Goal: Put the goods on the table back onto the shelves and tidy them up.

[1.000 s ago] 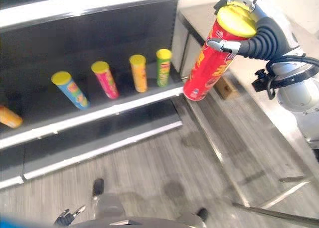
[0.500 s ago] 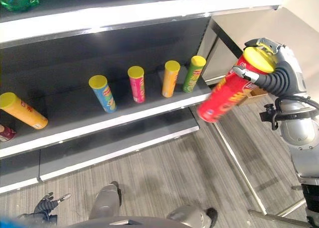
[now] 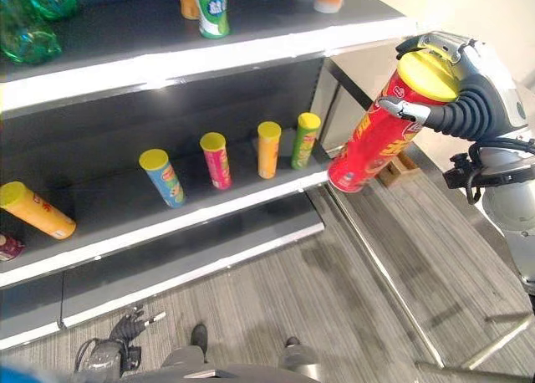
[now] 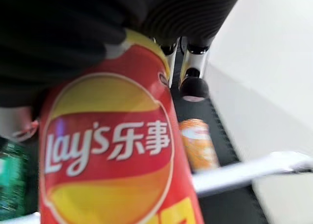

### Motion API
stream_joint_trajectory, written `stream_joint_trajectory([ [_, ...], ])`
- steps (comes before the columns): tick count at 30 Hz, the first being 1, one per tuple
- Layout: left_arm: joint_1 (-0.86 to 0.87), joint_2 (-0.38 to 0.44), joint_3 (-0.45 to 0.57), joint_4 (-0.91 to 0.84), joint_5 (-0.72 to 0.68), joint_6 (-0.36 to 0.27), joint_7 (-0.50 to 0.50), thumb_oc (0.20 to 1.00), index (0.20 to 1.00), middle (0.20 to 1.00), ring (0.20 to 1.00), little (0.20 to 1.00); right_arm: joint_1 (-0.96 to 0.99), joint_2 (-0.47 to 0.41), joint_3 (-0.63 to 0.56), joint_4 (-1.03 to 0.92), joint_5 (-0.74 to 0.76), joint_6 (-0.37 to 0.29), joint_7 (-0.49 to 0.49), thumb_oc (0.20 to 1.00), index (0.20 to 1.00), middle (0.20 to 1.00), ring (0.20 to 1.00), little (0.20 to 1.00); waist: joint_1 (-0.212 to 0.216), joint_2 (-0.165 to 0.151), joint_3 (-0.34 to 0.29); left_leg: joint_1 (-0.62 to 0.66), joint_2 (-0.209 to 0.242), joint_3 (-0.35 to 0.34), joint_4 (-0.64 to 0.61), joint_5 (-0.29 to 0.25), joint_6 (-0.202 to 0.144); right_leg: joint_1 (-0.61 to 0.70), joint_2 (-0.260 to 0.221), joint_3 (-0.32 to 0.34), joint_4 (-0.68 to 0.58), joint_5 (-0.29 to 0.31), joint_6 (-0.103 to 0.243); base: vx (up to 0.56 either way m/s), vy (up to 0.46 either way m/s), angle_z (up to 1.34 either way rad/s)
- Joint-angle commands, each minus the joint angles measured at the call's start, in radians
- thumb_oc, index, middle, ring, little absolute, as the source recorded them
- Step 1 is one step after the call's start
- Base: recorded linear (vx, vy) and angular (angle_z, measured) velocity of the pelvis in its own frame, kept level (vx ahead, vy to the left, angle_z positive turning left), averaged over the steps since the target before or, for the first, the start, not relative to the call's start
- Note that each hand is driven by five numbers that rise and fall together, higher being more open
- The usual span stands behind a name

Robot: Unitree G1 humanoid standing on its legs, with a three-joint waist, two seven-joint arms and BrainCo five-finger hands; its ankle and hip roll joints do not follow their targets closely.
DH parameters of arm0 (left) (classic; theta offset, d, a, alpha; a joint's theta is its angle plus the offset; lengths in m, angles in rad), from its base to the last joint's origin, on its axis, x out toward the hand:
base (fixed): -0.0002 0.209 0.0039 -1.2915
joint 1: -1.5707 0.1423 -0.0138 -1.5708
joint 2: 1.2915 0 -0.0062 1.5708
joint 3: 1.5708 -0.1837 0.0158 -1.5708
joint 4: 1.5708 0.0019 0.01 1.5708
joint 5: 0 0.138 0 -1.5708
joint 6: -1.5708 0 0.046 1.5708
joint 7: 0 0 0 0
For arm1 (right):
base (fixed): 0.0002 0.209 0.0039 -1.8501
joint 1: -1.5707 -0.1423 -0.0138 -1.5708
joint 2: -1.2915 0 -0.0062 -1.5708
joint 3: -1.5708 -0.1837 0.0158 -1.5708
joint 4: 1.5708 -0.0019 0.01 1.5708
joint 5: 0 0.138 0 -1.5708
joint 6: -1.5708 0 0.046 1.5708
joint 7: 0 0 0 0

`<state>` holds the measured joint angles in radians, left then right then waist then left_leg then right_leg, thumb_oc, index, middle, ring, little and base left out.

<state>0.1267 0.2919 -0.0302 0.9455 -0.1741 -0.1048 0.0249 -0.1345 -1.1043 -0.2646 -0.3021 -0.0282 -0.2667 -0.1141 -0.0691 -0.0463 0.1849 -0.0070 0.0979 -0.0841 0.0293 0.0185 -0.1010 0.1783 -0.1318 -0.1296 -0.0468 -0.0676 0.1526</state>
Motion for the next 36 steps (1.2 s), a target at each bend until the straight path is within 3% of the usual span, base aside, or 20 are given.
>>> stream_joint_trajectory([
  [1,-0.023,0.066,0.007,0.010,0.011,-0.015,0.003,1.000,1.000,1.000,1.000,1.000,-0.066,-0.048,-0.014,-0.052,0.073,-0.034,0.006,0.200,0.200,0.200,0.200,0.200,0.038,-0.066,-0.015,0.065,-0.101,0.019,0.028,-0.118,0.037,-0.111,0.114,0.009,-0.010,0.062,-0.070,-0.02,-0.054,0.29],
  [4,-0.020,0.056,0.015,0.007,-0.005,-0.014,0.005,1.000,1.000,1.000,1.000,1.000,-0.094,-0.069,0.027,-0.067,0.094,-0.033,0.030,0.200,0.200,0.200,0.200,0.200,0.050,-0.084,0.027,-0.036,-0.087,0.077,0.227,-0.151,-0.006,-0.077,0.082,-0.032,-0.029,0.053,-0.075,-0.05,-0.012,0.33],
  [6,-0.004,0.060,0.035,0.011,-0.008,-0.012,0.007,1.000,1.000,1.000,1.000,1.000,-0.136,-0.071,0.092,-0.074,0.104,-0.025,0.055,0.200,0.200,0.200,0.200,0.200,0.064,-0.071,0.028,-0.048,0.021,0.099,0.179,-0.114,-0.024,-0.072,0.061,-0.045,-0.031,0.047,-0.063,0.00,0.189,0.84],
  [8,-0.003,0.059,0.039,0.011,-0.008,-0.012,0.007,1.000,1.000,1.000,1.000,1.000,-0.146,-0.071,0.102,-0.071,0.104,-0.025,0.055,0.200,0.200,0.200,0.200,0.200,0.060,-0.072,0.027,-0.043,0.021,0.099,0.169,-0.109,-0.025,-0.071,0.062,-0.045,-0.031,0.046,-0.064,0.02,0.156,0.10],
  [10,-0.004,0.074,0.050,0.018,-0.020,-0.018,0.026,1.000,1.000,1.000,1.000,1.000,-0.172,-0.086,0.138,-0.072,0.112,-0.026,0.061,0.200,0.200,0.200,0.200,0.200,0.064,-0.076,0.028,-0.050,0.161,0.060,0.073,-0.002,-0.046,-0.100,0.010,-0.039,-0.027,0.046,-0.042,-0.01,0.290,0.17],
  [12,-0.002,0.072,0.052,0.018,-0.020,-0.018,0.026,1.000,1.000,1.000,1.000,1.000,-0.182,-0.088,0.149,-0.068,0.112,-0.026,0.060,0.200,0.200,0.200,0.200,0.200,0.061,-0.073,0.026,-0.040,0.166,0.062,0.052,0.007,-0.050,-0.101,0.014,-0.040,-0.023,0.042,-0.044,0.00,0.162,-0.04],
  [13,0.007,0.081,0.069,0.010,-0.055,-0.020,0.038,1.000,1.000,1.000,1.000,1.000,-0.178,-0.104,0.155,-0.065,0.112,-0.027,0.053,0.200,0.200,0.200,0.200,0.200,0.062,-0.074,0.023,-0.057,0.250,0.048,-0.009,0.084,-0.069,-0.105,-0.008,-0.033,-0.022,0.026,-0.029,0.01,0.350,-0.04],
  [15,0.011,0.084,0.089,0.026,-0.068,-0.029,0.056,1.000,1.000,1.000,1.000,1.000,-0.166,-0.113,0.153,-0.060,0.105,-0.027,0.044,0.200,0.200,0.200,0.200,0.200,0.061,-0.061,0.014,-0.056,0.313,0.035,-0.071,0.150,-0.108,-0.102,-0.041,-0.025,-0.025,0.022,-0.004,0.04,0.516,0.18],
  [18,0.018,0.100,0.093,0.028,-0.076,-0.031,0.063,1.000,1.000,1.000,1.000,1.000,-0.133,-0.112,0.136,-0.062,0.095,-0.019,0.040,0.200,0.200,0.200,0.200,0.200,0.066,-0.032,0.002,-0.071,0.349,0.005,-0.085,0.230,-0.141,-0.090,-0.080,-0.029,-0.014,0.019,0.026,0.10,0.585,0.19],
  [19,0.023,0.101,0.081,0.026,-0.069,-0.035,0.058,1.000,1.000,1.000,1.000,1.000,-0.115,-0.103,0.130,-0.058,0.089,-0.010,0.046,0.200,0.200,0.200,0.200,0.200,0.075,-0.015,-0.010,-0.067,0.333,-0.046,-0.060,0.172,-0.158,-0.074,-0.125,-0.024,-0.013,0.037,0.057,0.11,0.668,0.60],
  [23,0.025,0.104,0.079,0.027,-0.051,-0.021,0.047,1.000,1.000,1.000,1.000,1.000,-0.117,-0.056,0.125,-0.052,0.053,0.022,0.050,0.200,0.200,0.200,0.200,0.200,0.071,-0.013,-0.019,-0.040,0.241,-0.023,-0.008,-0.011,-0.138,-0.101,-0.257,-0.016,0.026,0.140,0.105,0.09,0.519,0.03],
  [24,0.025,0.105,0.080,0.027,-0.051,-0.021,0.046,1.000,1.000,1.000,1.000,1.000,-0.121,-0.054,0.128,-0.052,0.053,0.023,0.050,0.200,0.200,0.200,0.200,0.200,0.075,-0.018,-0.019,-0.039,0.237,-0.016,-0.005,-0.014,-0.136,-0.106,-0.262,-0.008,0.028,0.141,0.107,-0.01,0.296,-0.11],
  [26,0.029,0.124,0.084,0.027,-0.033,-0.028,0.052,1.000,1.000,1.000,1.000,1.000,-0.131,-0.019,0.134,-0.050,0.043,0.024,0.044,0.200,0.200,0.200,0.200,0.200,0.082,-0.025,-0.014,-0.023,0.182,0.019,-0.001,-0.055,-0.100,-0.152,-0.337,-0.022,0.054,0.296,0.109,-0.06,0.405,-0.37],
  [27,0.028,0.127,0.087,0.027,-0.034,-0.022,0.050,1.000,1.000,1.000,1.000,1.000,-0.143,-0.011,0.142,-0.055,0.038,0.029,0.045,0.200,0.200,0.200,0.200,0.200,0.084,-0.029,-0.012,-0.020,0.162,0.030,0.001,-0.065,-0.082,-0.167,-0.352,-0.022,0.059,0.311,0.109,-0.13,0.356,-0.49],
  [29,0.041,0.147,0.105,0.018,-0.008,-0.016,0.043,1.000,1.000,1.000,1.000,1.000,-0.137,0.020,0.139,-0.062,0.009,0.034,0.037,0.200,0.200,0.200,0.200,0.200,0.096,-0.016,0.003,0.008,0.096,0.072,-0.017,-0.084,-0.042,-0.180,-0.418,-0.119,0.095,0.348,0.099,-0.16,0.491,-0.35],
  [30,0.040,0.148,0.105,0.017,-0.008,-0.016,0.043,1.000,1.000,1.000,1.000,1.000,-0.136,0.020,0.137,-0.064,0.009,0.035,0.037,0.200,0.200,0.200,0.200,0.200,0.094,-0.020,0.002,0.004,0.091,0.070,-0.018,-0.080,-0.040,-0.183,-0.423,-0.119,0.094,0.351,0.100,-0.11,0.626,-0.17],
  [31,0.033,0.162,0.106,0.037,0.029,-0.012,0.032,1.000,1.000,1.000,1.000,1.000,-0.107,0.024,0.112,-0.056,0.006,0.039,0.051,0.200,0.200,0.200,0.200,0.200,0.079,-0.017,0.003,0.015,0.048,0.066,-0.035,-0.080,-0.014,-0.184,-0.344,-0.037,0.149,0.253,0.065,-0.02,0.386,0.08],
  [33,0.032,0.165,0.106,0.042,0.031,-0.008,0.028,1.000,1.000,1.000,1.000,1.000,-0.105,0.027,0.109,-0.057,0.015,0.034,0.051,0.200,0.200,0.200,0.200,0.200,0.082,-0.016,0.002,0.018,0.032,0.064,-0.041,-0.075,-0.005,-0.184,-0.324,-0.031,0.161,0.228,0.059,-0.03,0.346,0.37],
  [34,0.033,0.163,0.098,0.054,0.038,-0.007,0.021,1.000,1.000,1.000,1.000,1.000,-0.118,0.023,0.122,-0.061,0.027,0.024,0.055,0.200,0.200,0.200,0.200,0.200,0.084,-0.003,0.008,0.026,0.011,0.069,-0.058,-0.063,0.017,-0.196,-0.238,-0.047,0.209,0.122,0.030,-0.03,0.286,0.12],
  [36,0.028,0.160,0.097,0.055,0.037,-0.006,0.019,1.000,1.000,1.000,1.000,1.000,-0.129,0.022,0.130,-0.061,0.029,0.025,0.058,0.200,0.200,0.200,0.200,0.200,0.082,-0.004,0.010,0.035,0.000,0.070,-0.069,-0.051,0.025,-0.202,-0.205,-0.053,0.218,0.104,0.018,-0.01,0.242,-0.12],
])
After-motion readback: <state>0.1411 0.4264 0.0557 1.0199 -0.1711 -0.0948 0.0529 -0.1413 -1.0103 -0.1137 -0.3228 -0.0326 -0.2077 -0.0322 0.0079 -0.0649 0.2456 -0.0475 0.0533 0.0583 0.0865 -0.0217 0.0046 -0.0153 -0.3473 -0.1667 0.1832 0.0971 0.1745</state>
